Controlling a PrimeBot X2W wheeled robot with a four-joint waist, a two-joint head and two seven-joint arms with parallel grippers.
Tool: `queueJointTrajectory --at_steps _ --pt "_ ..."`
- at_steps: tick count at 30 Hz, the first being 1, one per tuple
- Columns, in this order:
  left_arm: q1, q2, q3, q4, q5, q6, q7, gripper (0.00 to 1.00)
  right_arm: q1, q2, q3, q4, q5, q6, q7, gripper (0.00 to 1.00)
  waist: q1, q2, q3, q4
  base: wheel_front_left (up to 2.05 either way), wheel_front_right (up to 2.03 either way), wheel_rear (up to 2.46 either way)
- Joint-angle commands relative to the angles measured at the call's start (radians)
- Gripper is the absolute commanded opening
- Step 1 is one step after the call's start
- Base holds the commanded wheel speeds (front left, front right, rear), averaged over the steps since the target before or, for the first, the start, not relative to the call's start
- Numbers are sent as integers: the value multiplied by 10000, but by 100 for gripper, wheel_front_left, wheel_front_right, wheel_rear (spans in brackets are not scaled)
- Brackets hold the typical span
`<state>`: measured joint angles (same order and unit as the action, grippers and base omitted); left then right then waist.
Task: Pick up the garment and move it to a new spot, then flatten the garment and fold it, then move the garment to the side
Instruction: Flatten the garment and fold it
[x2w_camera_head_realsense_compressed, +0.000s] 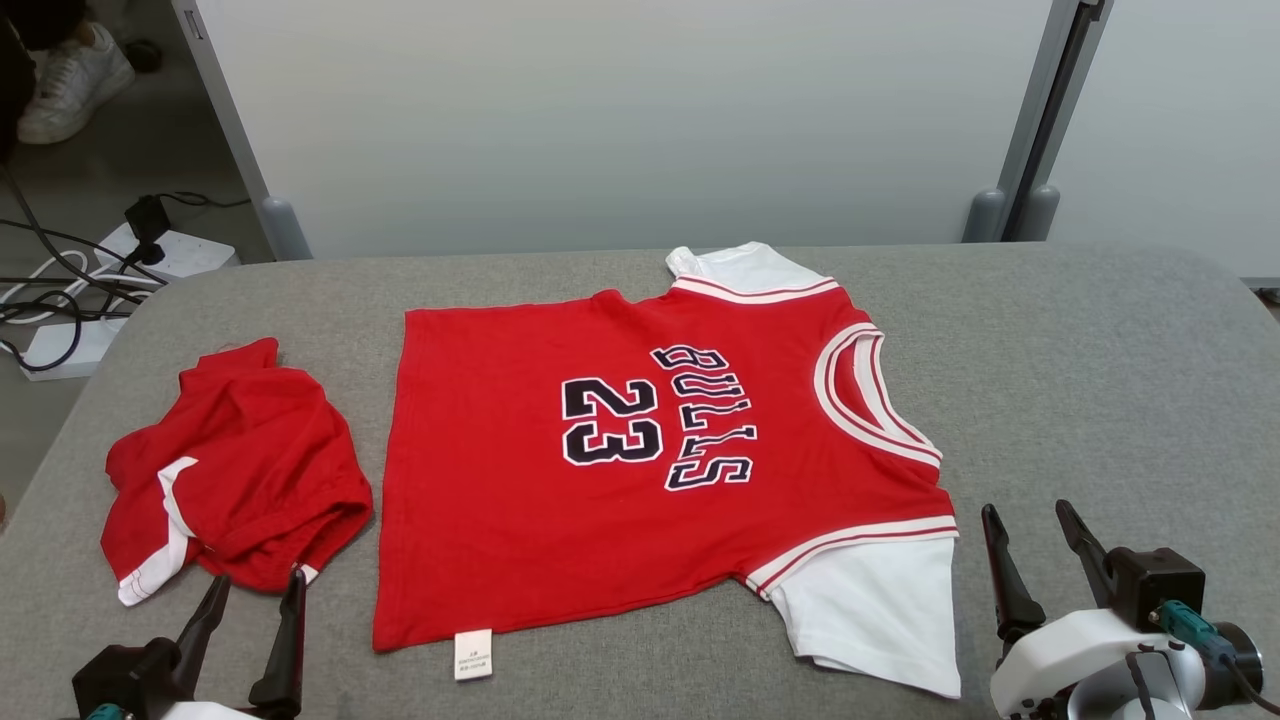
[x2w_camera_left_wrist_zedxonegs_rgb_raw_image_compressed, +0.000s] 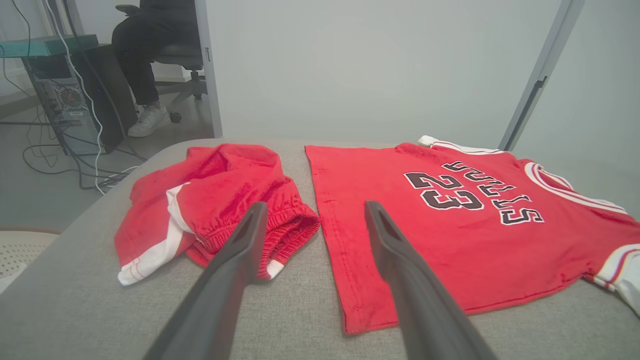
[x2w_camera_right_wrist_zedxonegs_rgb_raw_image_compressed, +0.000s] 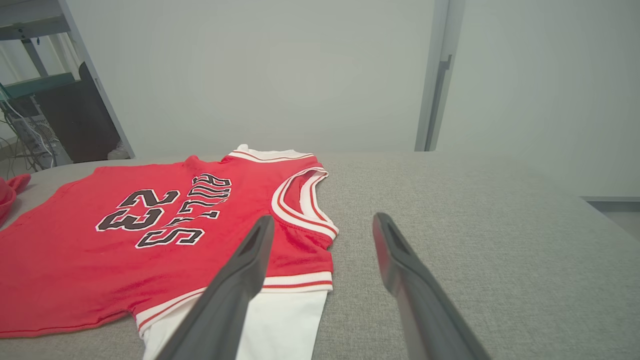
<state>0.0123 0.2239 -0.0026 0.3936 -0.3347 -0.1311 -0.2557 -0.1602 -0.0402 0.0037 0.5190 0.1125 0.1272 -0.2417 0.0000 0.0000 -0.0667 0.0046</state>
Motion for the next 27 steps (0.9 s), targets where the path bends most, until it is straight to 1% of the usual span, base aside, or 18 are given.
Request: queueJointTrajectory --at_steps 1,5,10,21,27 --pt "-315 156 345 -167 116 4 -61 100 -516 -100 206 -236 -82 35 -196 100 0 0 39 -18 0 0 0" --pt "-265 129 152 -62 9 4 -61 100 -411 -100 338 25 -20 35 -198 100 0 0 147 -31 0 0 0" --pt "-120 224 -249 -38 -204 4 -61 100 -82 -100 781 686 63 35 -157 100 0 0 352 -14 0 0 0" --pt "-69 531 -1076 -169 -509 4 -61 100 58 -100 1245 2187 834 35 -175 100 0 0 651 181 0 0 0" --pt "-83 644 -1198 -273 -682 4 -61 100 53 -100 1626 2694 1183 35 -192 100 0 0 772 283 0 0 0"
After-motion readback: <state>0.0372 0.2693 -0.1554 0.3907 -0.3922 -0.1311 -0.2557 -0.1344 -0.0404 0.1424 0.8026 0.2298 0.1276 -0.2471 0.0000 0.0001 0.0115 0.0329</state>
